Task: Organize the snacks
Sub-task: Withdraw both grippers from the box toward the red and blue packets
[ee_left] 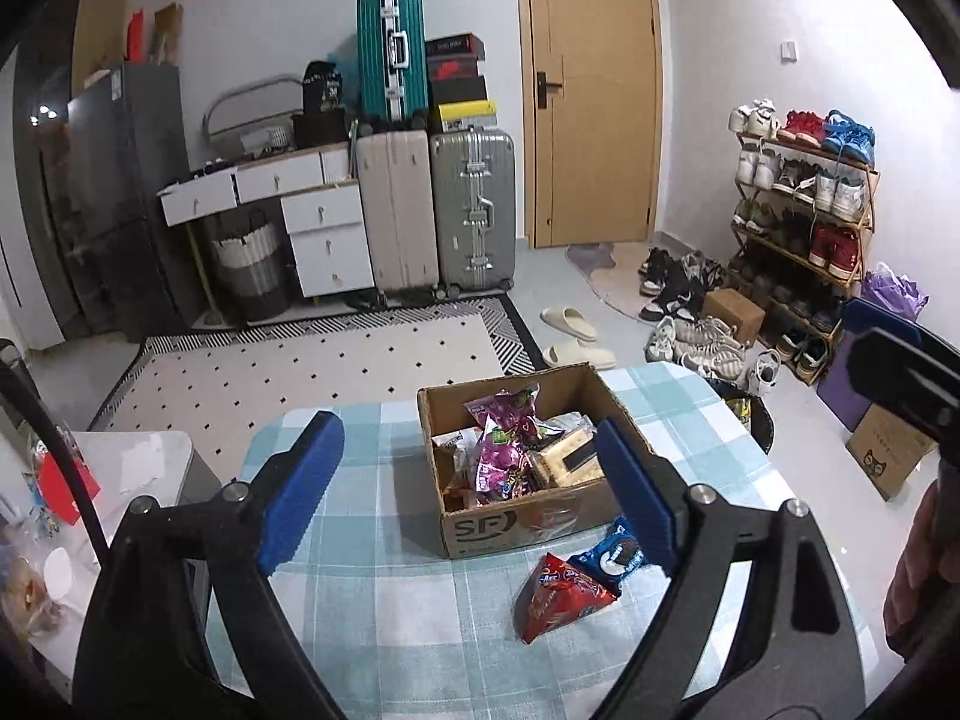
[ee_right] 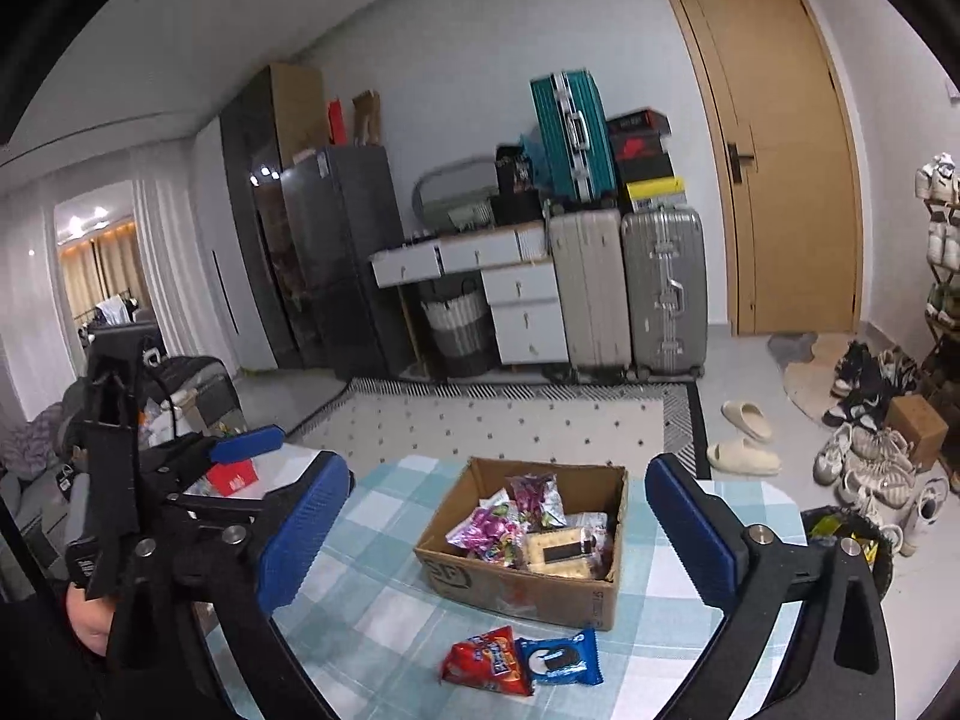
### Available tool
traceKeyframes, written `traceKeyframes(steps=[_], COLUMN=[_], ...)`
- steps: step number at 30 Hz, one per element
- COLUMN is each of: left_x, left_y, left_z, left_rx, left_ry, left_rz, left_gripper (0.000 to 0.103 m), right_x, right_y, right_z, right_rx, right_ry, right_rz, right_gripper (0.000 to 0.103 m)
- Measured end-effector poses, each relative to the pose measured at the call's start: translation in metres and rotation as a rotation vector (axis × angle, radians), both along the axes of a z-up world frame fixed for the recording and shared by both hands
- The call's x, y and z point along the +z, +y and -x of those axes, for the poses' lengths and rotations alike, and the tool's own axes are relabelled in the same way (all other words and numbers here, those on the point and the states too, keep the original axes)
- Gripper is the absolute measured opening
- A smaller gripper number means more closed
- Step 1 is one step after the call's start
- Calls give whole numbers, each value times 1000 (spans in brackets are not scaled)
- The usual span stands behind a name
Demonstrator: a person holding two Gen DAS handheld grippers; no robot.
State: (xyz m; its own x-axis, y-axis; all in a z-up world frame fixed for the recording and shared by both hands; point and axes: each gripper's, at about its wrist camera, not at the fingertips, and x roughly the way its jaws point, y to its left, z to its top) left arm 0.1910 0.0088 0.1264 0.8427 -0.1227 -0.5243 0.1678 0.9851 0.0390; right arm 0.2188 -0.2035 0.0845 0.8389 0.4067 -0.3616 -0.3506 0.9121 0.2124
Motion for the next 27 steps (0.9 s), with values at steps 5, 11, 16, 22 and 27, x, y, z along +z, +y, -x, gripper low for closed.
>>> traceKeyframes(steps=[5, 11, 16, 22, 27], left_x=[4, -6, -32, -75, -116], left_y=[3, 4, 7, 15, 16], left_z=[43, 89, 99, 94, 89], left_rx=[11, 25, 15, 37, 41], left_ry=[-76, -167, -115, -86, -46], left_rz=[-3, -30, 5, 32, 35], left_gripper=[97, 103, 103, 103, 103], right_x=[0, -14, -40, -84, -119], right_y=[-1, 3, 2, 0, -1], right_z=[35, 54, 58, 67, 74], right_rx=[20, 19, 4, -51, -83], right_ry=[-66, -86, -72, -63, -53], right_rz=[-18, -27, -37, 8, 43], right_gripper=[102, 102, 102, 102, 102])
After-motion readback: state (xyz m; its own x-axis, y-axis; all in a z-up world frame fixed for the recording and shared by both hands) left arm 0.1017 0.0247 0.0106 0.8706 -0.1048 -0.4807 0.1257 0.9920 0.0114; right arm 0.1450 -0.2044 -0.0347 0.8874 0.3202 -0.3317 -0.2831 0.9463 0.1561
